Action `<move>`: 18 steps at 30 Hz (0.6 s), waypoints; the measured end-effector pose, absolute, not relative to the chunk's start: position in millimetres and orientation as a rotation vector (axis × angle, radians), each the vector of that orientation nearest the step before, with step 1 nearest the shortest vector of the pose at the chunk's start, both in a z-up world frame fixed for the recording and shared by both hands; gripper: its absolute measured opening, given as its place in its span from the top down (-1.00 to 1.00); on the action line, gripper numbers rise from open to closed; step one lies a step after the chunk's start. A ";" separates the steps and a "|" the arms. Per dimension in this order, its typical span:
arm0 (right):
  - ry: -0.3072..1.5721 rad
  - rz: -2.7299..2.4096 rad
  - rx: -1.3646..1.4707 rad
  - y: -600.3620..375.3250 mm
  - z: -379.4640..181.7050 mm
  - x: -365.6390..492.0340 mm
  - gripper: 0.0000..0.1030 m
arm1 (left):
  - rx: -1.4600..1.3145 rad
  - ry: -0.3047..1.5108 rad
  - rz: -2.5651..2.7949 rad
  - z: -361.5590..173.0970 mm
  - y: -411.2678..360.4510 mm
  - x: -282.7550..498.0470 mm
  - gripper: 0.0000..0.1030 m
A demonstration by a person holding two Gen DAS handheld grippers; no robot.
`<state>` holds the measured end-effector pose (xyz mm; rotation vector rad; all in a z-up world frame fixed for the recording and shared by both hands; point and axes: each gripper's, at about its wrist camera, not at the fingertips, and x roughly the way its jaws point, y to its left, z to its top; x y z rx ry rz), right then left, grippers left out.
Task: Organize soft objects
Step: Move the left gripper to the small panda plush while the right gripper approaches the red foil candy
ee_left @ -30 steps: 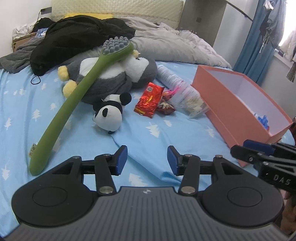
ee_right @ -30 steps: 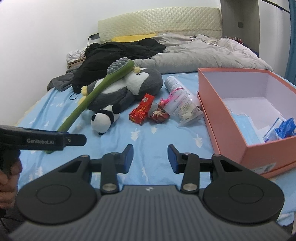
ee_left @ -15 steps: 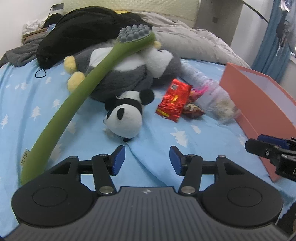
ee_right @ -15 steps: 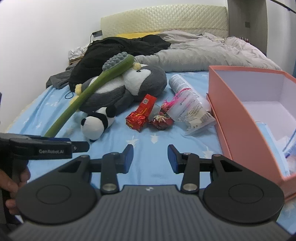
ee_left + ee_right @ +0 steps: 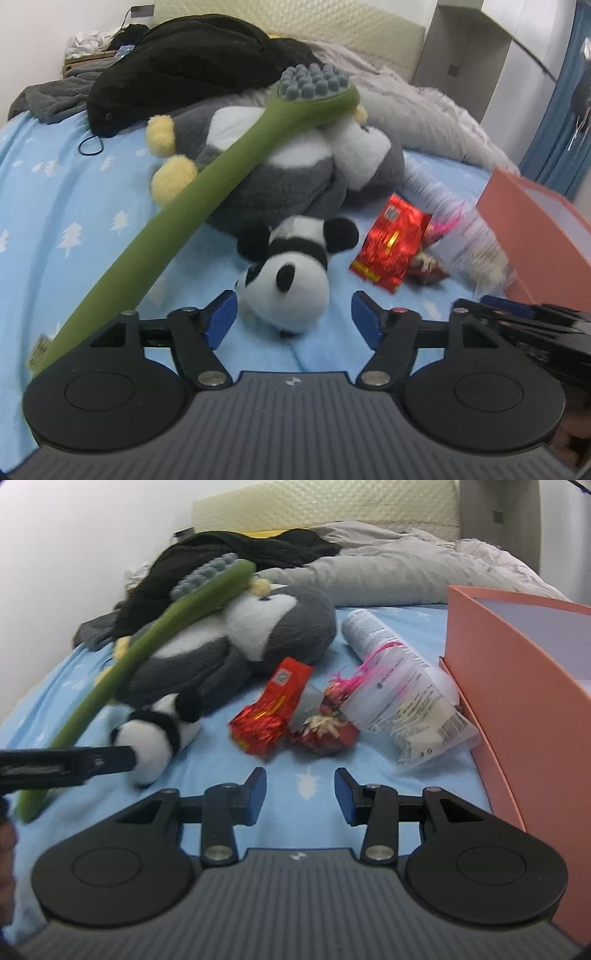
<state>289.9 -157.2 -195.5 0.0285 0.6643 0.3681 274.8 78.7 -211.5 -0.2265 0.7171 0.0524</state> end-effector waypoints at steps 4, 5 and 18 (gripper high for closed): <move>0.663 0.322 0.047 -153.8 -203.5 314.0 0.13 | -0.243 0.710 0.065 -213.6 82.0 285.6 -0.46; 0.671 0.312 0.053 -153.8 -205.8 319.4 0.04 | -0.241 0.712 0.068 -214.9 82.7 288.4 -0.46; 0.717 0.302 0.103 -143.8 -229.6 354.9 -0.14 | -0.277 0.732 0.071 -234.3 93.0 314.4 -0.45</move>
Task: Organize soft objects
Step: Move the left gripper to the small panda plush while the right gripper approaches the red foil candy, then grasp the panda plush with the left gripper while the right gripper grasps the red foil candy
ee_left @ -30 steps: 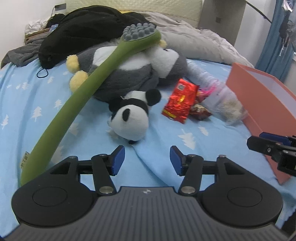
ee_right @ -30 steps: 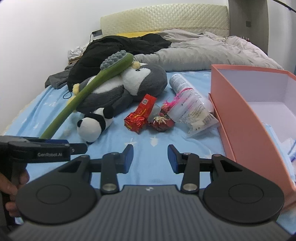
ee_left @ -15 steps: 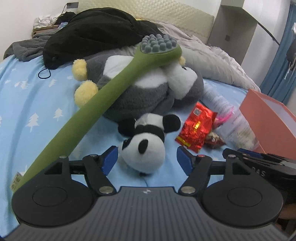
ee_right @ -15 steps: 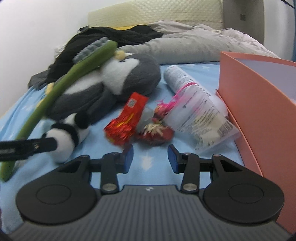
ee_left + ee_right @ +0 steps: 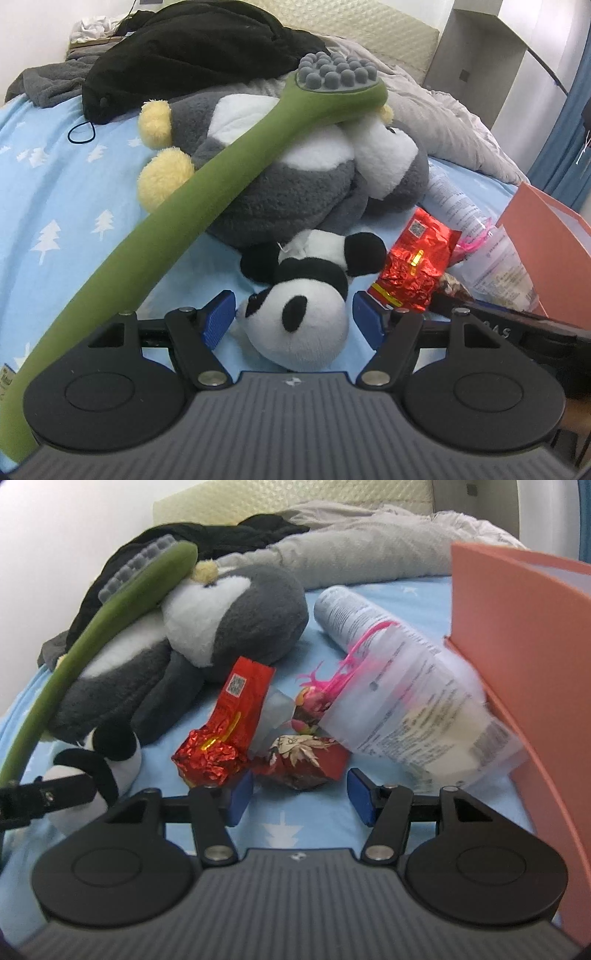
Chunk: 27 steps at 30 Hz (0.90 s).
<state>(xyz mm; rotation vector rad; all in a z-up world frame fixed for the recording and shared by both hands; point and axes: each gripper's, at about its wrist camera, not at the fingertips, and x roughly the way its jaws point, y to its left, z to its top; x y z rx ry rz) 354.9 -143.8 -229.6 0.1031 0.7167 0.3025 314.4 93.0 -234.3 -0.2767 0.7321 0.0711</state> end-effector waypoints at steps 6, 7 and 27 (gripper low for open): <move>0.696 0.297 0.099 -137.3 -233.7 363.0 -0.16 | -0.270 0.746 0.077 -240.3 90.1 322.5 -0.37; 0.695 0.298 0.096 -136.7 -233.5 363.2 -0.14 | -0.269 0.744 0.078 -239.8 89.6 322.0 -0.36; 0.691 0.345 0.113 -156.9 -204.6 297.4 -0.06 | -0.274 0.726 0.097 -209.2 65.6 269.7 -0.33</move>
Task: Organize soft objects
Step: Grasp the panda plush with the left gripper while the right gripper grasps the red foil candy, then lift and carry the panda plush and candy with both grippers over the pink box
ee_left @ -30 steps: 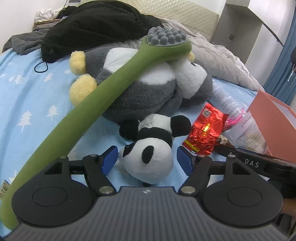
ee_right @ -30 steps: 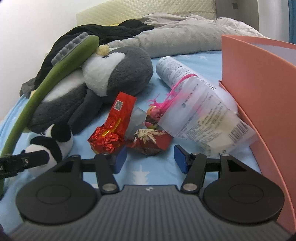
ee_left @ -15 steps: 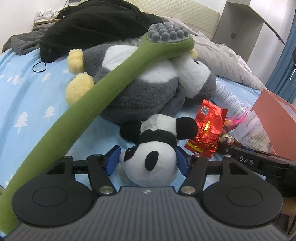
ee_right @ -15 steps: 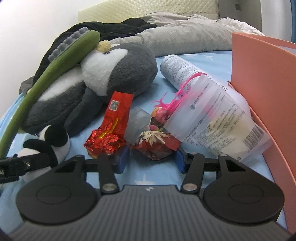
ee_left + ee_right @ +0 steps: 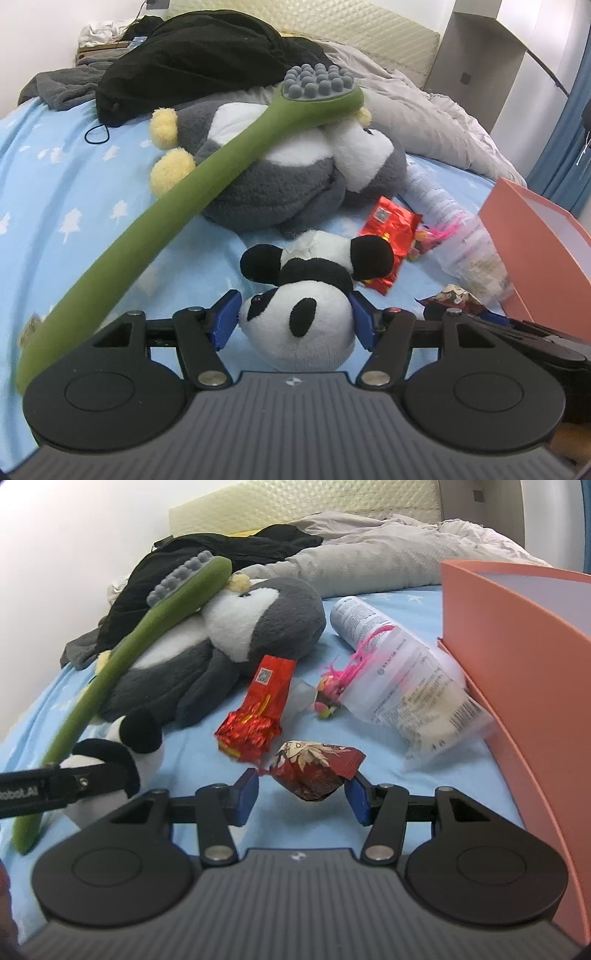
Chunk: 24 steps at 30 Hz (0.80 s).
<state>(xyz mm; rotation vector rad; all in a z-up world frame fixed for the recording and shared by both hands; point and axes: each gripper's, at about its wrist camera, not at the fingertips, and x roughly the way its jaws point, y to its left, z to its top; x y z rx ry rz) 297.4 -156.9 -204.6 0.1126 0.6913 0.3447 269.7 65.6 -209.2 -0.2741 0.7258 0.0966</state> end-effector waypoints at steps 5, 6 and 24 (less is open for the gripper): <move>0.696 0.357 0.099 -165.5 -190.9 273.5 -0.06 | -0.301 0.747 0.084 -205.2 55.7 247.0 -0.33; 0.696 0.356 0.097 -167.7 -188.2 269.0 -0.06 | -0.299 0.751 0.080 -204.2 53.0 243.2 -0.33; 0.717 0.321 0.101 -209.8 -149.1 183.9 -0.06 | -0.249 0.776 -0.024 -164.1 11.7 178.3 -0.33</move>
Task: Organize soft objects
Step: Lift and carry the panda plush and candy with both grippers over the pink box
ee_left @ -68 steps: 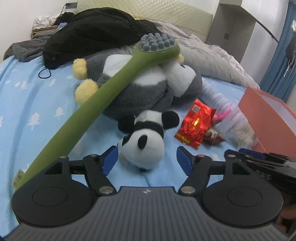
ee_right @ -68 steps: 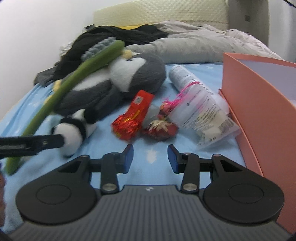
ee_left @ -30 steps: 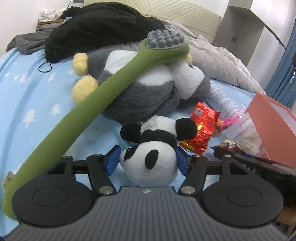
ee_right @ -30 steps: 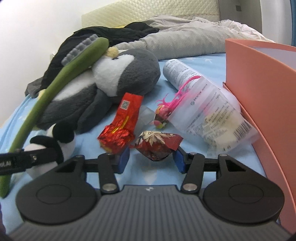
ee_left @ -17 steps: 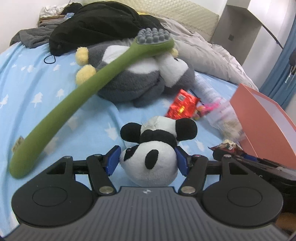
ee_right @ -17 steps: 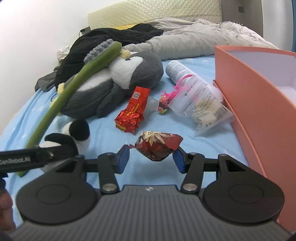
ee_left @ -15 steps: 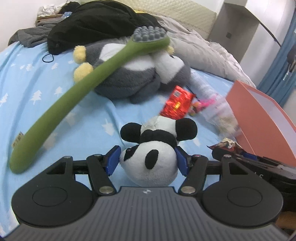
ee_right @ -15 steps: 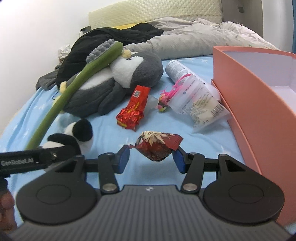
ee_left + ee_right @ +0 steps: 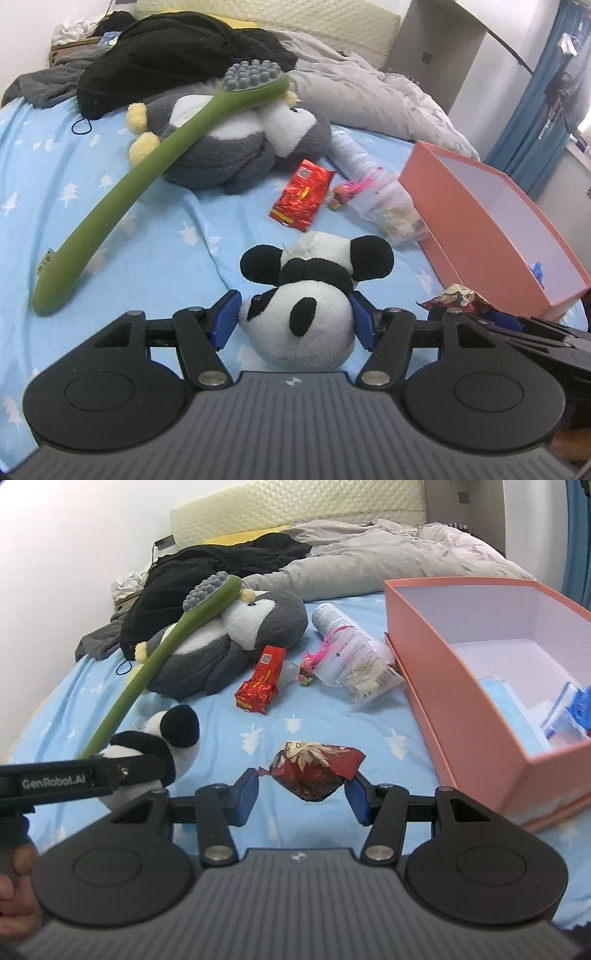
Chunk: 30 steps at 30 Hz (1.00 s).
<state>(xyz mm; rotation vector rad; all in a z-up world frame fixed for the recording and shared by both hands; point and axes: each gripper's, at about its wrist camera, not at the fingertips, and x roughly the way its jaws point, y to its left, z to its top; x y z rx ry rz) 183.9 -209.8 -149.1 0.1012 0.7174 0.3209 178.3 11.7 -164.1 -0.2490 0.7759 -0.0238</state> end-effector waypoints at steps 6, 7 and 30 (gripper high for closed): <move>0.715 0.306 0.094 -222.9 -141.1 166.3 -0.06 | -0.239 0.787 -0.043 -155.7 1.6 167.3 -0.33; 0.713 0.305 0.103 -226.0 -138.8 164.2 -0.06 | -0.232 0.787 -0.049 -153.2 -0.2 167.5 -0.33; 0.417 0.248 0.085 -280.1 -17.0 168.1 -0.06 | -0.229 0.562 -0.246 -21.8 -66.6 206.7 -0.33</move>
